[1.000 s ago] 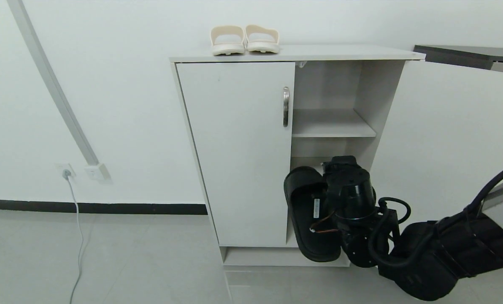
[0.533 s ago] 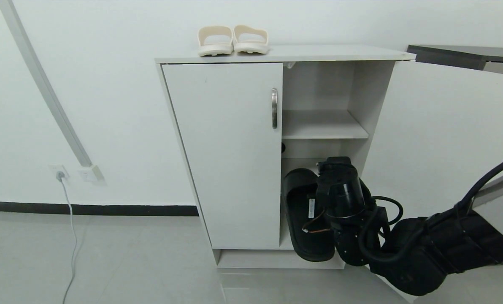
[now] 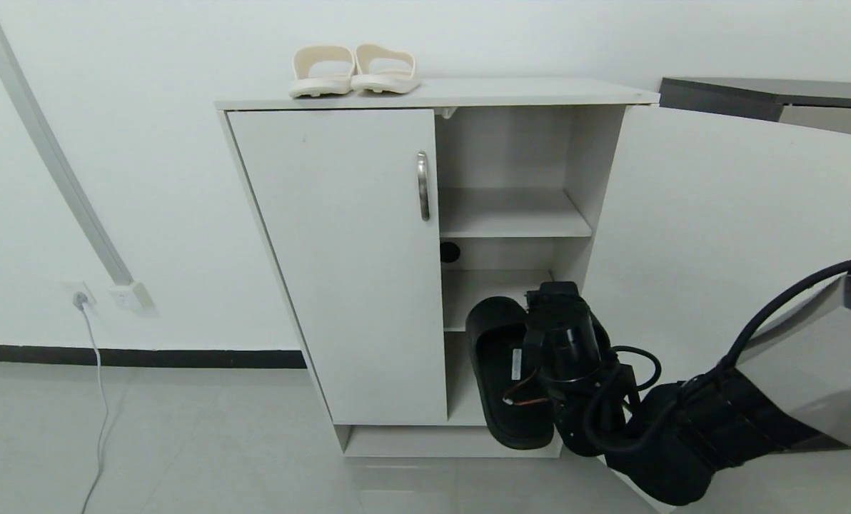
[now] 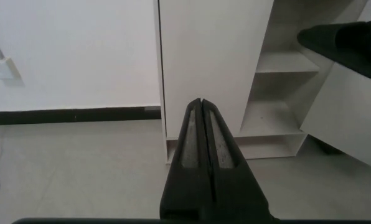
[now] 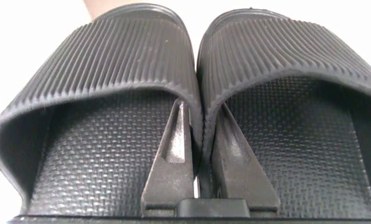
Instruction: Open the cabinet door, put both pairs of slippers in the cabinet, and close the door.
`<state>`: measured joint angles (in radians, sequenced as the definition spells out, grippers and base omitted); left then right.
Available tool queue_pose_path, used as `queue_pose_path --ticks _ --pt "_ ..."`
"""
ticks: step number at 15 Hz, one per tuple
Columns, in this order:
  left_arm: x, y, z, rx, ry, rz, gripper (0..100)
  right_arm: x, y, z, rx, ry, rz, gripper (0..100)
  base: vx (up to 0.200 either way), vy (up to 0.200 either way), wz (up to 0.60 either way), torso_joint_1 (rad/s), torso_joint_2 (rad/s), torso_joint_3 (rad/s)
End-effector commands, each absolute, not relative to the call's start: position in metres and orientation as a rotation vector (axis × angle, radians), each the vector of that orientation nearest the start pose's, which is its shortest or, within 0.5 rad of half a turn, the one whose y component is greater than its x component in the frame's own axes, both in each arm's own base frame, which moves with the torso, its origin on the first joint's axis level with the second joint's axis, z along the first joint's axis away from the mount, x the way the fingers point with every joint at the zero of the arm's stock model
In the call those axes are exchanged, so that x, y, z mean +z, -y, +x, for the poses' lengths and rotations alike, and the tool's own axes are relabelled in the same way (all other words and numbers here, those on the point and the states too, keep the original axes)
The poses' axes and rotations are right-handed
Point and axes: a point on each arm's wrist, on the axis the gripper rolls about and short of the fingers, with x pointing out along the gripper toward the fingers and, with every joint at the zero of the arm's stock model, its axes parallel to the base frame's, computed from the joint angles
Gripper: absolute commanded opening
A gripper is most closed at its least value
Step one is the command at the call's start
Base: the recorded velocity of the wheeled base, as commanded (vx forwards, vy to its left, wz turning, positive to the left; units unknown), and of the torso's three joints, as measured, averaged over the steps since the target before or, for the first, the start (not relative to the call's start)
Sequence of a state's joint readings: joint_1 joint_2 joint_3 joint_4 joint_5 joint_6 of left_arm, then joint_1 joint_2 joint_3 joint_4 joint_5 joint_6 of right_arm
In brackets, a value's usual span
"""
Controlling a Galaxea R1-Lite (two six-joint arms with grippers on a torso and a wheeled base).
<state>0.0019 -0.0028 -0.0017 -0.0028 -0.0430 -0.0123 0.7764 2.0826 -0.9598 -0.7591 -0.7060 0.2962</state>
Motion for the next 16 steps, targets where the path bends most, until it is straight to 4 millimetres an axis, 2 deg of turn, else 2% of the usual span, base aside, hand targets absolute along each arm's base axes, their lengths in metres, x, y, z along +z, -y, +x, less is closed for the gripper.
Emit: queue_pose_path --ticks 1,3,16 --pt "0.076 0.001 -0.023 -0.041 0.004 -0.012 0 0.071 -0.262 0.293 0.043 -0.293 0.024 0 0.000 0.000 0.00 0.000 0.00 0.000" --pt "0.076 0.001 -0.023 -0.041 0.003 -0.009 0 0.063 -0.264 0.296 0.047 -0.277 0.012 0 0.000 0.000 0.00 0.000 0.00 0.000" --pt "0.076 0.001 -0.023 -0.041 0.003 -0.011 0 0.047 -0.261 0.303 0.030 -0.303 -0.006 0 0.000 0.000 0.00 0.000 0.00 0.000"
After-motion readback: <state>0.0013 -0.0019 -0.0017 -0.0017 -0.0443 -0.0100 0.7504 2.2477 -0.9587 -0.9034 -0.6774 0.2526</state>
